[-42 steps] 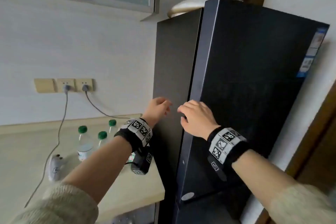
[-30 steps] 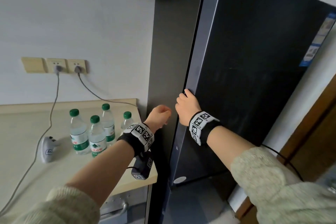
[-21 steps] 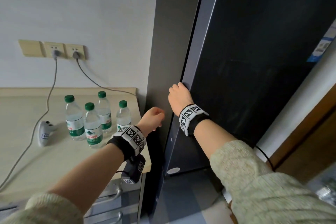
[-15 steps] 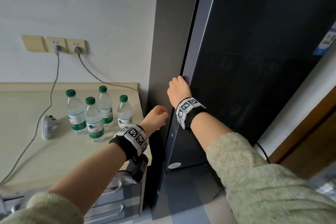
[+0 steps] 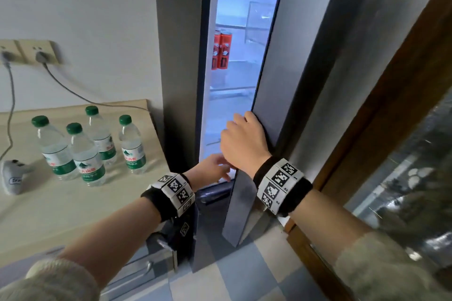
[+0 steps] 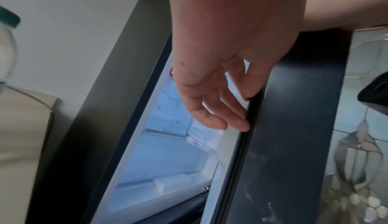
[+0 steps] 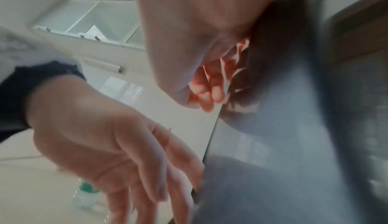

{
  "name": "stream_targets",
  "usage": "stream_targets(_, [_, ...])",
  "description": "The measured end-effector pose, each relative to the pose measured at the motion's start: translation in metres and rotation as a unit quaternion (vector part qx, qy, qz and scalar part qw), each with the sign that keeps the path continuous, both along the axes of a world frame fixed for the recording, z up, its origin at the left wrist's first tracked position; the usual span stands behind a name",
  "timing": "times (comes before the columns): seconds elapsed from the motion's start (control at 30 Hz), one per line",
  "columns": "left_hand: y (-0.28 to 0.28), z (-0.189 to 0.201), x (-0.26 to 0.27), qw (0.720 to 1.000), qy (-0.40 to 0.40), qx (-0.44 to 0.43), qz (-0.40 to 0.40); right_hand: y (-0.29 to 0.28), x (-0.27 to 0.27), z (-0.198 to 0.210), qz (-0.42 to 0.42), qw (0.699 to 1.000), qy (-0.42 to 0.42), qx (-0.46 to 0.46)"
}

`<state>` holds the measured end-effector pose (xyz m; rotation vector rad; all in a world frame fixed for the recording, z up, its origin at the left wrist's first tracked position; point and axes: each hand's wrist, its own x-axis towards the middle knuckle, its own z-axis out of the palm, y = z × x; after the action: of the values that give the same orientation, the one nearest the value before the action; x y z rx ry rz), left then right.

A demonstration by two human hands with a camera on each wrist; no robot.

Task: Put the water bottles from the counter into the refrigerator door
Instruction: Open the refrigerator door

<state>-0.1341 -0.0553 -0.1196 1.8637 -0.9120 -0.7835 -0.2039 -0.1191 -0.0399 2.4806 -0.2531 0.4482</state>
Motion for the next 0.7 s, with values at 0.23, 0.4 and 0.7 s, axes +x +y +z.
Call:
stream_targets(0.23, [-0.002,-0.009,-0.014,0.996,-0.05,0.066,-0.024,0.022,-0.008,-0.023,0.035,0.982,-0.123,0.138])
stream_targets(0.4, [0.017,-0.026,0.006,0.994,-0.06,0.082,0.026,0.032,0.014,-0.04,0.085,0.974,-0.103,0.185])
stream_targets(0.7, [0.09,-0.037,0.057,0.966,-0.09,0.007,0.244,0.067,0.095,-0.073,0.159,0.941,0.006,0.298])
